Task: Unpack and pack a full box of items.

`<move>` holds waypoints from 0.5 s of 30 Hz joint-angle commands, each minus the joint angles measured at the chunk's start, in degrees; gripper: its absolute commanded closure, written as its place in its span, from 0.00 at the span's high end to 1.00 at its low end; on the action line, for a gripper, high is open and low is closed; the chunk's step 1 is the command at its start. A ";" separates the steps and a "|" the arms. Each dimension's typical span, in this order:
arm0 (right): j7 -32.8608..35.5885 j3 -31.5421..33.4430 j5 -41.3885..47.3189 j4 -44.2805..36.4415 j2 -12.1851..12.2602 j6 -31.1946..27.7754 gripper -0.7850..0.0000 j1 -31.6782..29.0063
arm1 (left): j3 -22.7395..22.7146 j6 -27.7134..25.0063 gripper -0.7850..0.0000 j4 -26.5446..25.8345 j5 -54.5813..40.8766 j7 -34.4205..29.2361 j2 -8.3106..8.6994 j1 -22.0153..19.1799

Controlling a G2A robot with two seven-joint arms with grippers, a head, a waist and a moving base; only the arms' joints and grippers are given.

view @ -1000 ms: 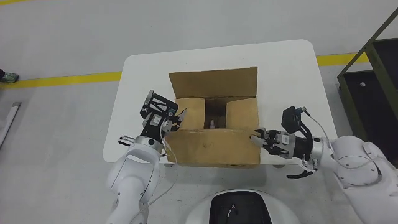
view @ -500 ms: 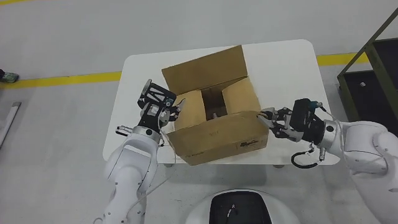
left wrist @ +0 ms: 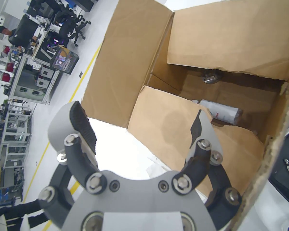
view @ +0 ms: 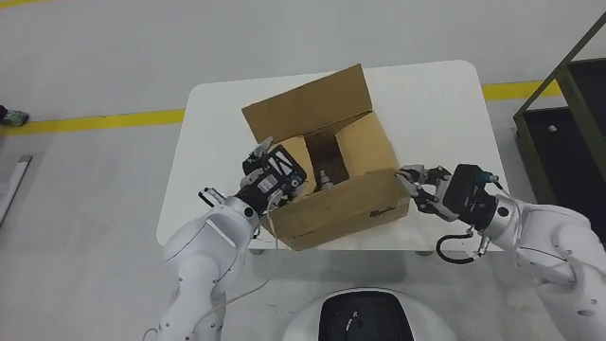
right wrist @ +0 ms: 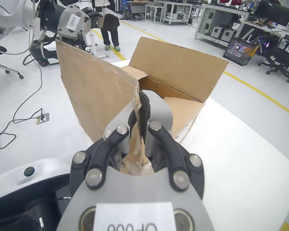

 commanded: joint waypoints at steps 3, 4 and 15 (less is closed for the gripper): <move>-0.60 0.17 4.68 0.76 -0.09 2.14 0.76 -1.06 | -0.02 -3.93 1.00 -1.17 -0.92 0.32 0.42 0.27; -0.43 0.34 6.48 0.82 -0.10 2.61 1.00 -1.31 | -0.33 -4.27 1.00 -1.46 -1.41 0.34 0.51 0.43; -1.37 7.30 26.35 1.65 -0.17 11.45 0.00 -5.24 | -0.15 -7.99 1.00 -6.15 -7.16 0.67 1.28 2.68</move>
